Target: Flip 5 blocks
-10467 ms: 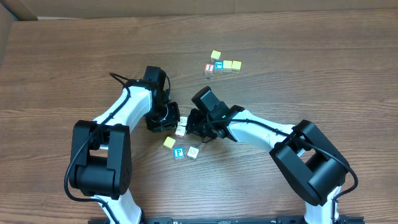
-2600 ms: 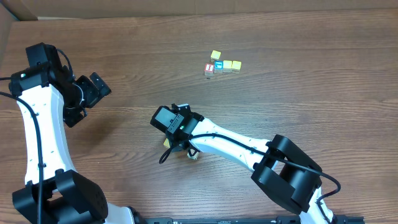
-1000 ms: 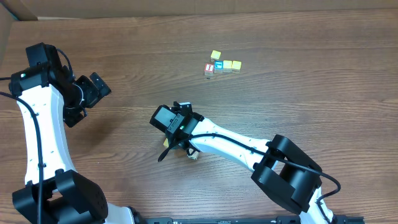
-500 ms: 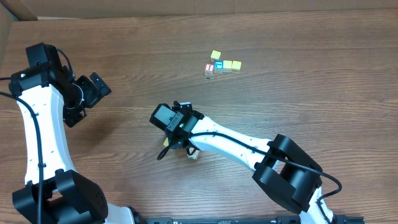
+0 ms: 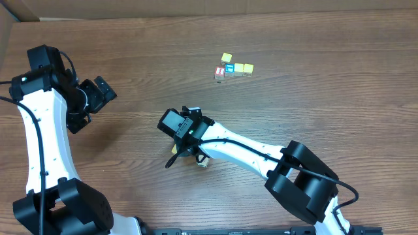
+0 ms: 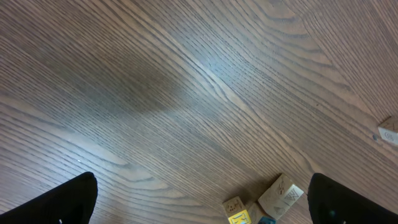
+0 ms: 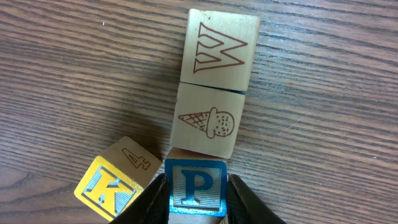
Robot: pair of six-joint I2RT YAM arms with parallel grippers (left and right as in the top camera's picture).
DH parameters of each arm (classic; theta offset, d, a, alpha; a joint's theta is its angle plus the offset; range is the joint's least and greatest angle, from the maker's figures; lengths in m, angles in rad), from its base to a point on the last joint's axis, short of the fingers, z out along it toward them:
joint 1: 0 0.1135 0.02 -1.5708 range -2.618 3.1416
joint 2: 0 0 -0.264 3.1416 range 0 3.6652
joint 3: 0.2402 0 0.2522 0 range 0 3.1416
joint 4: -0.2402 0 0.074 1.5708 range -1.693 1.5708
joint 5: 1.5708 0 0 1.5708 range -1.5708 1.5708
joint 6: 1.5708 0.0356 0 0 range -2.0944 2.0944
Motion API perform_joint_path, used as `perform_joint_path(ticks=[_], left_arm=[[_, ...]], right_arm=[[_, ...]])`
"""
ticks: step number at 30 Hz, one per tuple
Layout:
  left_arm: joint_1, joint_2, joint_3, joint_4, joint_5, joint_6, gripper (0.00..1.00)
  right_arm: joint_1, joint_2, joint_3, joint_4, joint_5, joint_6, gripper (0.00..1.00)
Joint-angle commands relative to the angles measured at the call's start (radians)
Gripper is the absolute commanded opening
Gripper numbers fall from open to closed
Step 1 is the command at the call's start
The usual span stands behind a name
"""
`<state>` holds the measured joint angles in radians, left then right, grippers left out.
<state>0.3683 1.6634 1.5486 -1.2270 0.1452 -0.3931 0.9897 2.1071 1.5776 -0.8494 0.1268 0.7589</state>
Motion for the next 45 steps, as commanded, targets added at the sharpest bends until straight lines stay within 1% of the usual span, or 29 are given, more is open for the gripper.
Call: perform_joint_path(ticks=[1,2,4,6,13,18,21,26,33,40,45], left_arm=[[-0.005,0.001,-0.009,0.001,0.001,-0.003,1.0],[-0.005,0.001,-0.009,0.002,0.001,-0.003,1.0],[-0.005,0.001,-0.009,0.001,0.001,-0.003,1.0],[-0.005,0.001,-0.009,0.001,0.001,-0.003,1.0],[-0.005,0.001,-0.009,0.001,0.001,-0.003,1.0],[-0.005,0.001,-0.009,0.001,0.001,-0.003,1.0],[-0.005,0.001,-0.009,0.001,0.001,-0.003,1.0],[-0.005,0.001,-0.009,0.001,0.001,-0.003,1.0],[-0.005,0.001,-0.009,0.001,0.001,-0.003,1.0],[-0.005,0.001,-0.009,0.001,0.001,-0.003,1.0],[-0.005,0.001,-0.009,0.001,0.001,-0.003,1.0]], right_arm=[[-0.003,0.012,-0.008,0.002,-0.002,0.005,0.31],[-0.003,0.012,-0.008,0.002,-0.002,0.005,0.31],[-0.003,0.012,-0.008,0.003,-0.002,0.005,0.39],[-0.003,0.012,-0.008,0.003,-0.002,0.005,0.41],[-0.003,0.013,-0.008,0.002,-0.016,0.004,0.4],[-0.001,0.014,-0.008,0.0,-0.017,0.005,0.35],[-0.001,0.014,-0.008,-0.006,-0.016,0.005,0.3],[-0.001,0.014,-0.008,-0.01,-0.016,0.017,0.31],[-0.001,0.014,-0.008,-0.01,-0.016,0.027,0.43],[-0.001,0.014,-0.008,-0.008,-0.016,0.026,0.43],[-0.001,0.015,-0.008,-0.013,-0.016,0.026,0.41]])
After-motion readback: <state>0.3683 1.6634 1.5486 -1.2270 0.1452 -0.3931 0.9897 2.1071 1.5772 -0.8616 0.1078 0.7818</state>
